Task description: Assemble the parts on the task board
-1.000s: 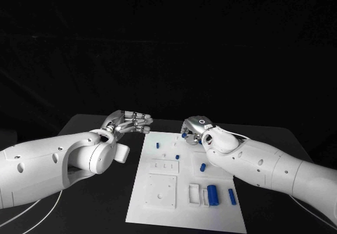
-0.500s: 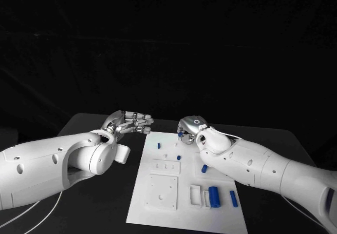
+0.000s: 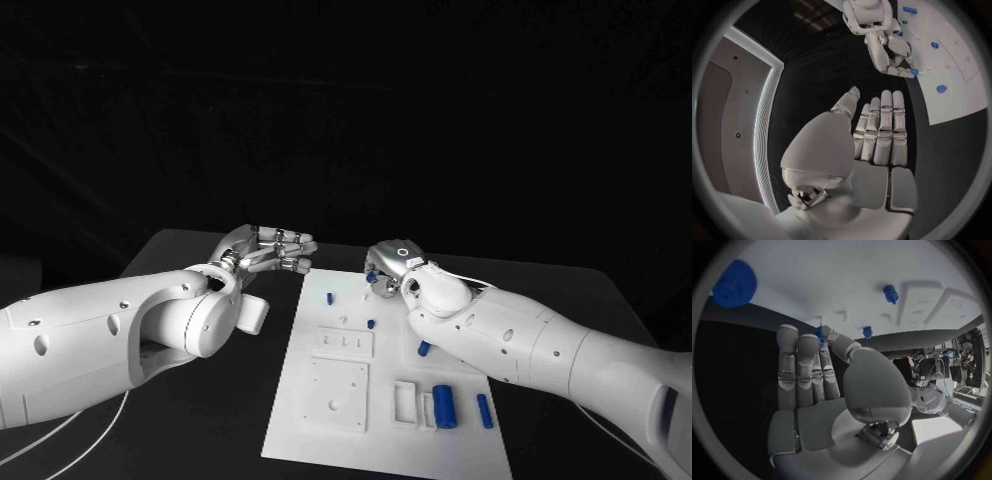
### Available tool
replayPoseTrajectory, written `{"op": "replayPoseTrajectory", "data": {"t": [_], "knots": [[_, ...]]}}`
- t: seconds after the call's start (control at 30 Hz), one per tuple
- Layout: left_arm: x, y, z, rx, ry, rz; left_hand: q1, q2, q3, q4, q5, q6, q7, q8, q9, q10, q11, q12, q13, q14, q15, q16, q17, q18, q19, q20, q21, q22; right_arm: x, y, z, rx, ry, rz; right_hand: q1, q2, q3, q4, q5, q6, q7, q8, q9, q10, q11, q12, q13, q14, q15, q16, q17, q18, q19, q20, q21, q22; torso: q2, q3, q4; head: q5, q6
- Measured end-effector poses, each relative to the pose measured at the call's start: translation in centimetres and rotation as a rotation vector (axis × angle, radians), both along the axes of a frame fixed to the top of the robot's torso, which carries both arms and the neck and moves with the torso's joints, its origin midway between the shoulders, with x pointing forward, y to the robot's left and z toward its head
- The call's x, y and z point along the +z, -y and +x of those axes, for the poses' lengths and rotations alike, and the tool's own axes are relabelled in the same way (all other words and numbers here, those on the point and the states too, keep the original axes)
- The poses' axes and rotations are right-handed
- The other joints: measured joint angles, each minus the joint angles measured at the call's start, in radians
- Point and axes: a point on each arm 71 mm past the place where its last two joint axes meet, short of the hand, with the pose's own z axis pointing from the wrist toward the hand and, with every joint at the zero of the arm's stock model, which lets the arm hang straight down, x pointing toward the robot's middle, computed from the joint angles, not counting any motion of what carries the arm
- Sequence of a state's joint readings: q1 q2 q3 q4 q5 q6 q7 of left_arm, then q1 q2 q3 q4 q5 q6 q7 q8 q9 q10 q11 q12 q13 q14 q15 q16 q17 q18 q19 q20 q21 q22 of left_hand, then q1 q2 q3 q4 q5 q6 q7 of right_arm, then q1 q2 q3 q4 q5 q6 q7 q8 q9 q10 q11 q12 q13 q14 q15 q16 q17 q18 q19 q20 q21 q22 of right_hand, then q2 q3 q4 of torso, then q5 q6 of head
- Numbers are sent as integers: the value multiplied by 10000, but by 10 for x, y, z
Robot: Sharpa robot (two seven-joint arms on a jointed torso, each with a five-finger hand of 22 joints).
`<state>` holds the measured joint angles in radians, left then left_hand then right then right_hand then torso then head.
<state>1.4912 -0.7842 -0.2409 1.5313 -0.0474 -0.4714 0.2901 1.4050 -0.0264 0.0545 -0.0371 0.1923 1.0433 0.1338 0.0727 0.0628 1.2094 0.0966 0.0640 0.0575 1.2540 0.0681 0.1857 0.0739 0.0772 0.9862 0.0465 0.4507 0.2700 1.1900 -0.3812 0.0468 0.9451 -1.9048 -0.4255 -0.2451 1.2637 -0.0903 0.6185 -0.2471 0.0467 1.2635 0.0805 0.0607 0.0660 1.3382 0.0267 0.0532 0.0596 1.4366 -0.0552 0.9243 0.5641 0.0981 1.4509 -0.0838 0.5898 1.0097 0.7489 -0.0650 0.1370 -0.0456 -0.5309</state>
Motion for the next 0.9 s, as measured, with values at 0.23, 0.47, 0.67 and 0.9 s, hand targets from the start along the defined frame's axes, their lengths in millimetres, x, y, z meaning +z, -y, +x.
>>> {"op": "replayPoseTrajectory", "data": {"t": [0.23, 0.47, 0.67, 0.9], "knots": [[1, 0, 0, -15, 19, 3, 0, 0, -29, -29, -40, 0, 0, 0, 0, 0, 0, 0, 0, 0, 0, 0, 0, 1, 0, 0, 0, -24, -1, 0, 0, -15, -26, -65, -28, -29, 45, -12, 0, -3, 2, -3, 1, -1, 0, -9, 1, 0, 0, 0, -16, 81, 0, 0, -56, 88, 3, -10, -6, 3, -30], [2, 0, 0, -13, 37, 12, 0, 0, -29, -28, -39, 0, 0, 0, 0, 0, 0, 0, 0, 0, 0, 0, 1, 1, 0, 0, 0, -27, -2, 3, 1, -73, -111, -185, -39, -65, 59, 1, -1, -7, 4, -8, 4, -2, 1, -10, 3, 0, 1, 0, -36, 94, 0, 1, -172, 216, 11, -16, -12, -2, -37], [2, 0, 1, 9, 51, 29, 0, 0, -28, -28, -39, 0, 0, 0, 0, 0, 0, 0, 0, 0, 0, 0, 1, 1, 0, 0, 0, -27, -2, 2, 0, -32, -174, -237, -40, -65, 58, 1, -2, 34, -9, -39, 6, -2, 1, -17, 3, 1, 1, 0, -47, 99, 35, 36, -210, 246, 21, -29, -12, -1, -33], [2, 1, 1, -1, 55, 36, 0, 0, -28, -28, -39, 0, 0, 0, 0, 0, 0, 0, 0, 0, 0, 0, 1, 0, 0, 0, 0, -26, -1, -1, 0, 4, -189, -253, -79, -101, 58, 1, -2, 42, -5, 2, 7, -2, 1, -18, 3, 2, 2, 0, -61, 106, 71, 2, -287, 280, 35, -44, 6, -1, -32]]}}
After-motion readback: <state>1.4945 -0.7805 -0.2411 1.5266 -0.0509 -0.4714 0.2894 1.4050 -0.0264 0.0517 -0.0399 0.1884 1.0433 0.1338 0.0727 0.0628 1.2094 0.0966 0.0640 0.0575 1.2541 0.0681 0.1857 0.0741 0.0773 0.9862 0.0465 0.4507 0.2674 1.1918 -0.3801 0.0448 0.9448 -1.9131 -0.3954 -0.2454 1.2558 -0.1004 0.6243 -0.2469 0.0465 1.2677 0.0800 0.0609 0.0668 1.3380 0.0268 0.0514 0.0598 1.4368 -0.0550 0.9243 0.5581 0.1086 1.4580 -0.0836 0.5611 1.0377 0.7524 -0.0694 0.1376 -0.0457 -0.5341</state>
